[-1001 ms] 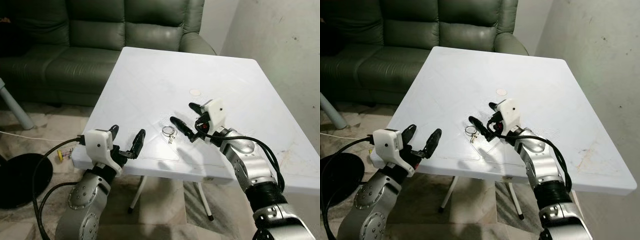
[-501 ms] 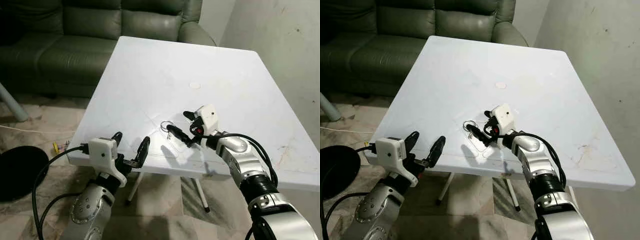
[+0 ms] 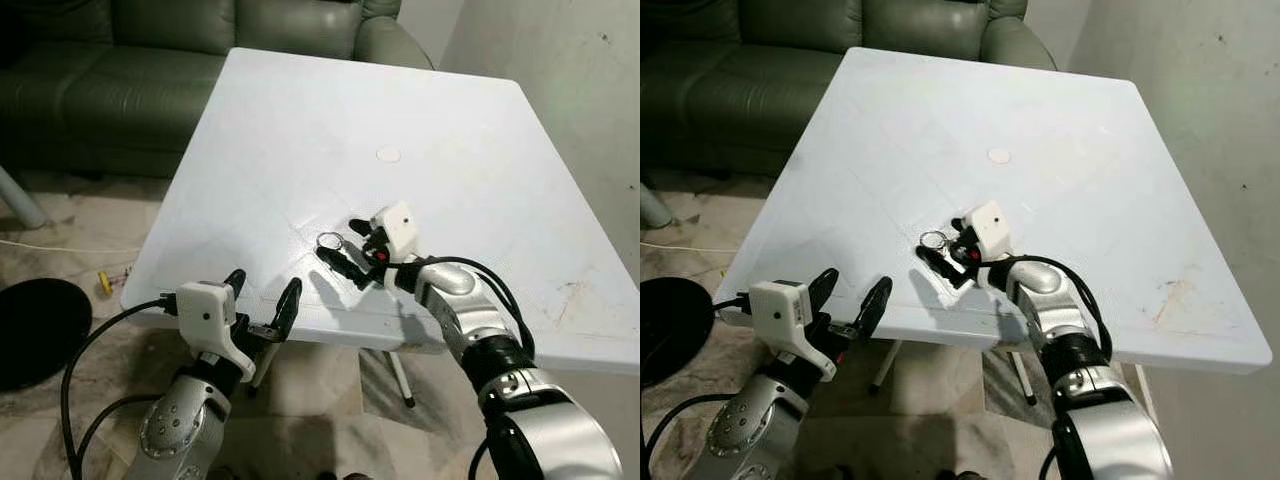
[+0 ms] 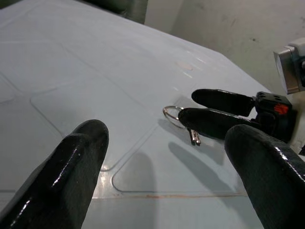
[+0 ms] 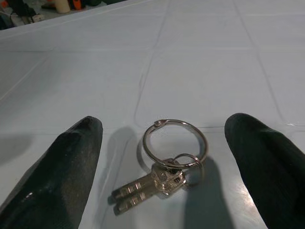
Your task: Hang keys on a hook
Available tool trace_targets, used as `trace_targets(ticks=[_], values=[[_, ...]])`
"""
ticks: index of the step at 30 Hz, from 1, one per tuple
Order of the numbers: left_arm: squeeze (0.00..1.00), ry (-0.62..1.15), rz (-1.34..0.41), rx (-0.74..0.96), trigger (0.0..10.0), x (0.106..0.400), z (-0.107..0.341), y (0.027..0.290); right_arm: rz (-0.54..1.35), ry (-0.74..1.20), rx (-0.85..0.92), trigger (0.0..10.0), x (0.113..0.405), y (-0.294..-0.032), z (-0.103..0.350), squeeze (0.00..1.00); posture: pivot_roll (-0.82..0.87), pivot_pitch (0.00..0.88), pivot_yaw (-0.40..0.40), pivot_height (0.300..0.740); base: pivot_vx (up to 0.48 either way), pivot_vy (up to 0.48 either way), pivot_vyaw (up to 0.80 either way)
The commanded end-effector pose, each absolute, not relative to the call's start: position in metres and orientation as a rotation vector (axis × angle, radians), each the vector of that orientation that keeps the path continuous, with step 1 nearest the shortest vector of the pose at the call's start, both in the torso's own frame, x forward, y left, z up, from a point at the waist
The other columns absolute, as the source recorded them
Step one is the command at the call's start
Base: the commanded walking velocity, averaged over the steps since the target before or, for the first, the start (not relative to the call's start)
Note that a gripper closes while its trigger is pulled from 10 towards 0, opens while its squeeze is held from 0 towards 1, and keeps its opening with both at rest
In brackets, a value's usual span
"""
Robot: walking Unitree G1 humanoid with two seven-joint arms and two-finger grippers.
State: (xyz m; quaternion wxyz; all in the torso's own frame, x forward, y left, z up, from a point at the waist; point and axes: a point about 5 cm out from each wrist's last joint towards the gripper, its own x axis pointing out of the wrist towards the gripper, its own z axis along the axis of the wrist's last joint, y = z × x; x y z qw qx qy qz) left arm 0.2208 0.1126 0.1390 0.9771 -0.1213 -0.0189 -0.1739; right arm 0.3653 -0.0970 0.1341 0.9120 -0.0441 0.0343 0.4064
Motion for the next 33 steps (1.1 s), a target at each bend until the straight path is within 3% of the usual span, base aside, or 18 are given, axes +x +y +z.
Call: trace_targets(ticks=[1,6,8,9,10,11,12,13,15,17,18,33], values=[[0.00,-0.034,-0.348,-0.254,10.0,0.218,0.141,0.111,0.836,0.073,-0.102,10.0,0.367,-0.097,0.135,0.00,0.09,0.194,-0.138,0.740,0.000,0.000,0.00],[0.00,-0.030,-0.340,-0.258,10.0,0.216,0.141,0.112,0.861,0.077,-0.123,10.0,0.366,-0.095,0.133,0.00,0.10,0.199,-0.141,0.740,0.000,0.000,0.00],[0.00,-0.029,-0.337,-0.260,10.0,0.215,0.141,0.112,0.867,0.087,-0.117,7.5,0.365,-0.096,0.131,0.00,0.10,0.203,-0.141,0.740,0.000,0.000,0.00],[0.00,-0.028,-0.335,-0.262,10.0,0.215,0.141,0.112,0.869,0.089,-0.139,8.0,0.365,-0.097,0.130,0.00,0.10,0.203,-0.141,0.740,0.000,0.000,0.00],[0.00,-0.027,-0.334,-0.262,10.0,0.215,0.141,0.112,0.869,0.091,-0.141,5.1,0.365,-0.098,0.130,0.00,0.10,0.203,-0.141,0.740,0.000,0.000,0.00],[0.00,-0.027,-0.334,-0.263,10.0,0.215,0.141,0.112,0.869,0.092,-0.140,2.9,0.365,-0.098,0.130,0.00,0.10,0.203,-0.141,0.740,0.000,0.000,0.00],[0.00,-0.026,-0.333,-0.263,10.0,0.215,0.141,0.113,0.865,0.095,-0.152,3.2,0.365,-0.100,0.129,0.00,0.10,0.203,-0.141,0.740,0.000,0.000,0.00],[0.00,-0.025,-0.333,-0.264,10.0,0.215,0.141,0.113,0.868,0.093,-0.151,0.9,0.365,-0.101,0.130,0.00,0.10,0.203,-0.141,0.740,0.000,0.000,0.00],[0.00,-0.025,-0.332,-0.265,10.0,0.215,0.141,0.112,0.872,0.090,-0.148,0.4,0.366,-0.101,0.130,0.00,0.10,0.205,-0.144,0.740,0.000,0.000,0.00],[0.00,-0.025,-0.332,-0.266,10.0,0.215,0.141,0.112,0.872,0.090,-0.149,0.8,0.366,-0.102,0.130,0.00,0.10,0.205,-0.144,0.740,0.000,0.000,0.00],[0.00,-0.024,-0.331,-0.266,10.0,0.214,0.141,0.112,0.876,0.085,-0.148,0.0,0.366,-0.102,0.131,0.00,0.10,0.205,-0.144,0.740,0.000,0.000,0.00],[0.00,-0.024,-0.331,-0.271,10.0,0.215,0.142,0.112,0.890,0.056,-0.147,0.0,0.367,-0.105,0.134,0.00,0.10,0.197,-0.143,0.740,0.000,0.000,0.00]])
